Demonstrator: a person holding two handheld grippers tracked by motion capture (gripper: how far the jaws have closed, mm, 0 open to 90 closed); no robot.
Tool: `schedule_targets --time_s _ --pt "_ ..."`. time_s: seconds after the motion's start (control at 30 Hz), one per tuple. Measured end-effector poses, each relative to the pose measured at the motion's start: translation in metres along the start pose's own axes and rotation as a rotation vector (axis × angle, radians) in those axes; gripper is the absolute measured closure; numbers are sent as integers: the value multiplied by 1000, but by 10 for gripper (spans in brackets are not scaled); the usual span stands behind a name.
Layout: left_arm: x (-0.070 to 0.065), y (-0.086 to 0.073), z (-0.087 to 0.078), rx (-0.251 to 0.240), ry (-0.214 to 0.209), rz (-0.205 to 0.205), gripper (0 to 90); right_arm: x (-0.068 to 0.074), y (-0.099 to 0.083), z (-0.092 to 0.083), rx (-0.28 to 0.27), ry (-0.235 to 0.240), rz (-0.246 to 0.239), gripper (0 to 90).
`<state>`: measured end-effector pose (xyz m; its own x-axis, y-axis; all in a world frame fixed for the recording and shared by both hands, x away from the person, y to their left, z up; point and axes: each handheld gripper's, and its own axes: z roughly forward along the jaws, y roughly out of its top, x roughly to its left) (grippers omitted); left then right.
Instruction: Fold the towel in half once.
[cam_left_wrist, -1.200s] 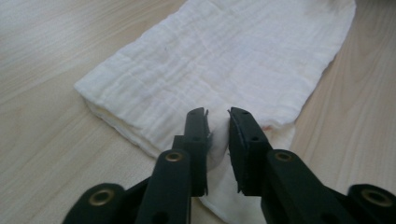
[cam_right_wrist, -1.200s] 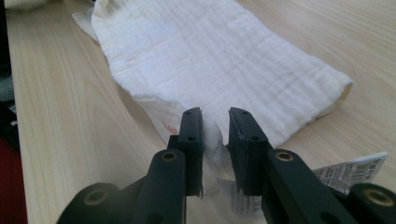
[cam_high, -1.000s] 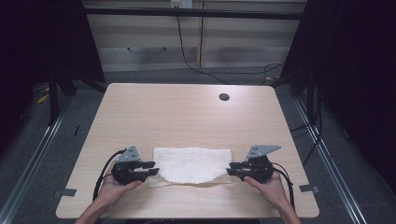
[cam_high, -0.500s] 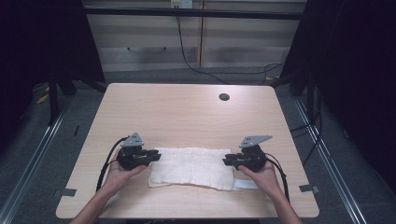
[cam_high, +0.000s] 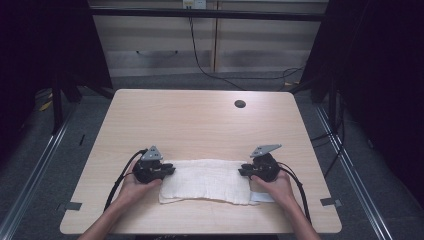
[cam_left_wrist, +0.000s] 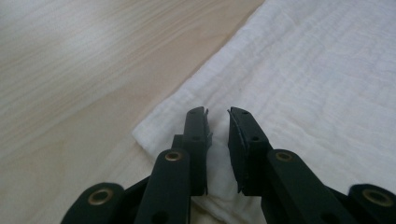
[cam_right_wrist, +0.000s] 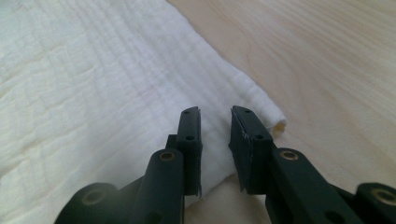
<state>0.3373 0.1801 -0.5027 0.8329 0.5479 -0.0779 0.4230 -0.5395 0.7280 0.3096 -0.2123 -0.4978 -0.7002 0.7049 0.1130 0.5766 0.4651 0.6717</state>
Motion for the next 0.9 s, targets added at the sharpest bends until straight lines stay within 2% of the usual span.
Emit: schedule_targets --time_s 0.03,0.07,0.1,0.23,0.27,0.33,0.43,0.5,0.57,0.67,0.9 --pt "-2 -1 -1 -3 -3 -9 771 0 0 0 0 0 0 740" --pt "-3 -3 -3 1 -2 -4 770 3 -2 -1 -6 17 5 744" --pt "-6 -7 -7 -4 -15 -6 770 5 -3 -2 0 18 2 748" --pt "-11 -11 -12 6 -19 0 770 10 -6 -6 18 31 -14 749" --pt "-13 -15 -15 5 -35 -9 771 14 -8 -8 25 49 -25 748" --pt "-14 -16 -16 -3 -37 -15 771 18 -10 -10 30 62 -39 747" --pt "-20 -17 -19 9 -16 0 771 22 -11 -11 38 77 -41 731" --pt "-20 -18 -19 4 -19 -6 771 22 -10 -11 39 87 -30 715" --pt "-19 -18 -19 2 -26 -8 771 17 -7 -13 0 95 -19 694" --pt "-19 -19 -19 -3 -25 -6 771 9 0 -18 -37 77 -11 680" --pt "-19 -19 -19 -1 -26 -5 770 -9 11 -10 -35 77 8 659"
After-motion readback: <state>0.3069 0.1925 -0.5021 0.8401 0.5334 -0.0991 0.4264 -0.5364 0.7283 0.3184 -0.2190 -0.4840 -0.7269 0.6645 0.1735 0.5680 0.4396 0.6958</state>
